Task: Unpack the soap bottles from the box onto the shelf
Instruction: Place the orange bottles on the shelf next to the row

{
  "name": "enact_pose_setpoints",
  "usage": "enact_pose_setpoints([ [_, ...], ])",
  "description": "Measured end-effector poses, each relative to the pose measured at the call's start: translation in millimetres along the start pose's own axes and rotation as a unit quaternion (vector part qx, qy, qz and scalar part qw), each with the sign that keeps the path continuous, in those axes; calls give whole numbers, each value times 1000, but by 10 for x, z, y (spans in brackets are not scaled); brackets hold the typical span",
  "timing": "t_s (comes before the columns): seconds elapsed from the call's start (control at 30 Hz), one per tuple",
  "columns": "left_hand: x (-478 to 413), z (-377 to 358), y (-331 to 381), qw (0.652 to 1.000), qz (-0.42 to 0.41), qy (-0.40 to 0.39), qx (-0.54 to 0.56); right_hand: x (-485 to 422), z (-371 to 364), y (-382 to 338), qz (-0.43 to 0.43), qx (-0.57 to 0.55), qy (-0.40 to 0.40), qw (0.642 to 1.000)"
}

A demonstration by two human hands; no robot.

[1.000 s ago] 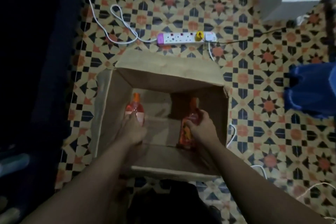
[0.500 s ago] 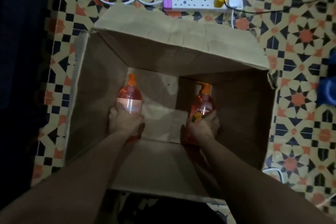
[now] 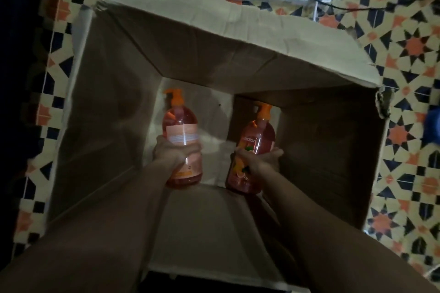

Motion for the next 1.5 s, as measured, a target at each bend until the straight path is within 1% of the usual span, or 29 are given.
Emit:
enact_pose_setpoints([
  [0.2,156,27,49,1000,23,-8,-2,-111,26,88,11,-15,-31,999],
  [0.3,289,53,65,999,36,-19,13,43,104,71,28,-12,-7,999],
  [0.37,397,85,92,998,35,-36,24,163,156,80,31,-3,-5,999],
  [0.43,494,135,129,999,21,-43,19,290,208,114,34,-8,-17,999],
  [0.57,872,329,321,998,-10,-62,24,603,315,129,83,-35,-54,994],
  [0.63,1134,485,418,997,-35,-54,44,842,414,100,107,-57,-67,990],
  [0.77,1745,866,621,990,-97,-67,75,1564,699,-66,157,-104,-99,977],
  [0.87,2250,1234,790,983,-150,-59,84,2117,927,-180,200,-143,-137,960],
  [1.0,3075,1939,880,970,-224,-5,97,3134,1245,-316,280,-147,-170,933],
  [1.17,4202,2872,725,941,-303,82,126,4569,1650,-337,383,-155,-198,889],
  [1.27,4968,3455,532,922,-337,111,157,5477,1831,-242,439,-141,-226,858],
  [1.37,5806,4051,368,898,-370,157,176,6401,1987,-181,498,-121,-239,825],
  [1.43,6384,4445,215,877,-394,196,190,7039,2066,-131,541,-106,-251,796],
  [1.5,6906,4814,43,856,-412,241,198,7645,2136,-73,583,-100,-271,760],
])
Point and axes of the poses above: each hand's wrist, its own x-axis away from the middle knuckle, its own z-axis out of the back of the hand, y = z × x, the point moved 4 cm from there along -x, towards the middle knuckle, and after that the axes turned 4 degrees about -z, right-handed, at the moved point
